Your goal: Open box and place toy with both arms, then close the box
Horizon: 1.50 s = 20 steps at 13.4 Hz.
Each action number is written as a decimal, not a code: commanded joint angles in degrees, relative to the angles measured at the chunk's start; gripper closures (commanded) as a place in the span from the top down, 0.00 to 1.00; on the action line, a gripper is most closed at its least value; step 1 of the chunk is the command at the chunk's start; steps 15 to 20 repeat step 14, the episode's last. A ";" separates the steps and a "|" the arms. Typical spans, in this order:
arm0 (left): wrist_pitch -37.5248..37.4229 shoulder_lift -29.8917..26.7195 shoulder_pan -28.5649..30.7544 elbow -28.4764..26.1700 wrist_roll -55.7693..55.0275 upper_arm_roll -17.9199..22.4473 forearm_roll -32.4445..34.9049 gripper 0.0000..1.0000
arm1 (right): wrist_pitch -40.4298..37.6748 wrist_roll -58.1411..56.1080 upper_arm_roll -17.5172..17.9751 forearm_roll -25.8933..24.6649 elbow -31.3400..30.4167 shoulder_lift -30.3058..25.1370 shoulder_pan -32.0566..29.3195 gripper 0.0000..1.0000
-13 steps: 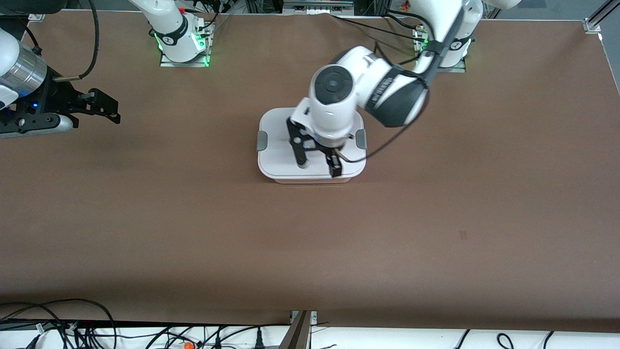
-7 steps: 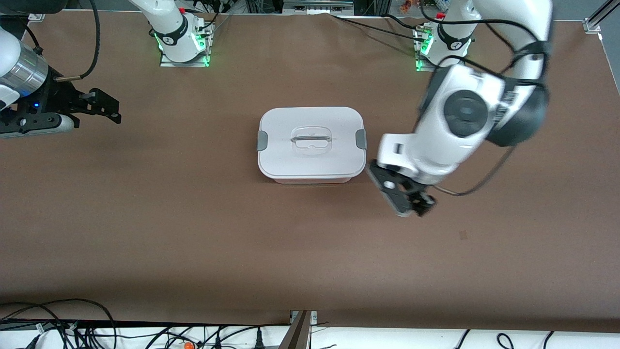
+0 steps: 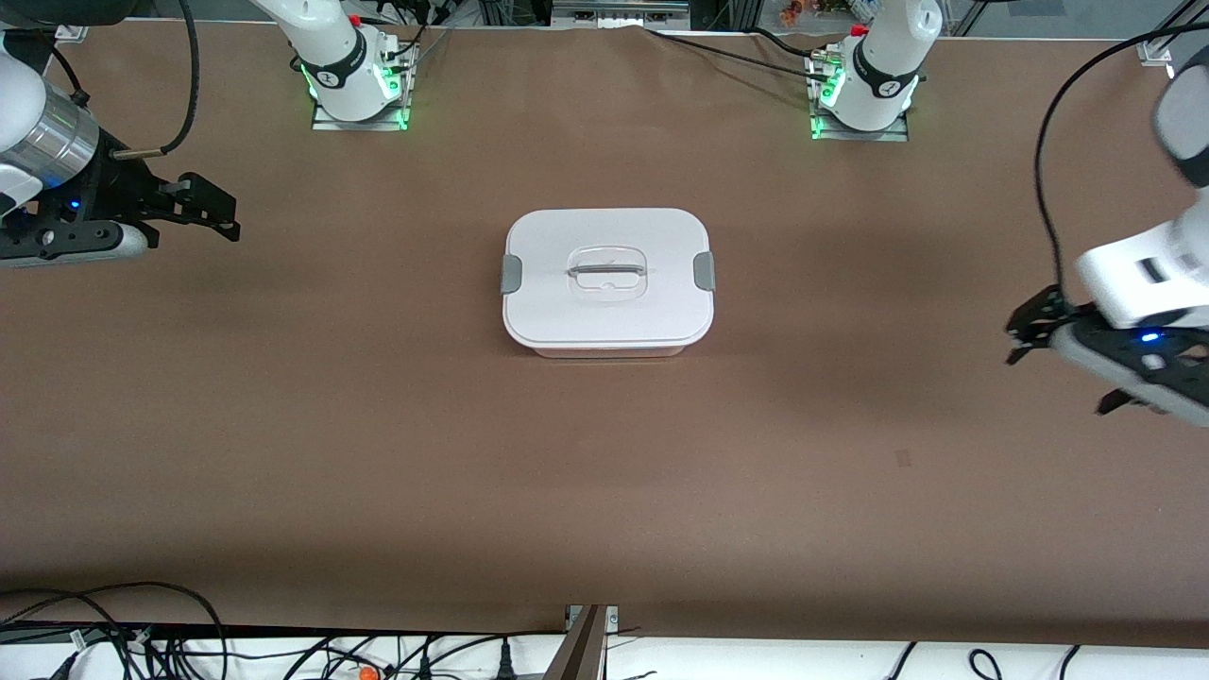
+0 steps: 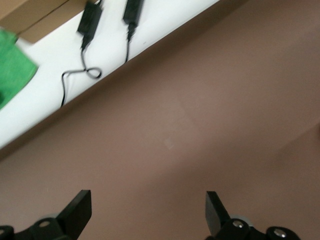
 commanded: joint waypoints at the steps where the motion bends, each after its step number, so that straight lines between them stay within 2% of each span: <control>1: -3.90 -7.09 3.15 -8.49 -13.41 -0.92 0.29 1.00 | 0.43 0.99 0.10 -0.70 0.08 -0.29 0.35 1.00; 3: -9.01 -8.77 2.72 -8.76 -24.85 -0.92 -0.68 1.00 | 0.61 0.99 0.10 -0.78 0.08 -0.20 0.53 1.00; 5: -11.65 -10.61 2.89 -9.11 -29.63 -1.27 -0.68 1.00 | 0.96 1.08 0.10 -0.96 0.00 -0.11 1.49 1.00; 7: -12.72 -10.27 3.50 -10.08 -29.64 -0.75 -4.18 1.00 | 0.96 0.99 0.01 -1.13 0.00 -0.11 1.58 1.00; 11: -12.80 -7.64 4.03 -7.01 -29.38 -0.57 -4.20 1.00 | 0.96 1.08 0.01 -1.22 0.00 -0.02 1.58 1.00; 20: -12.72 -7.37 4.03 -6.92 -29.47 -0.66 -4.20 1.00 | 1.04 0.99 0.01 -1.22 -0.09 0.06 1.50 1.00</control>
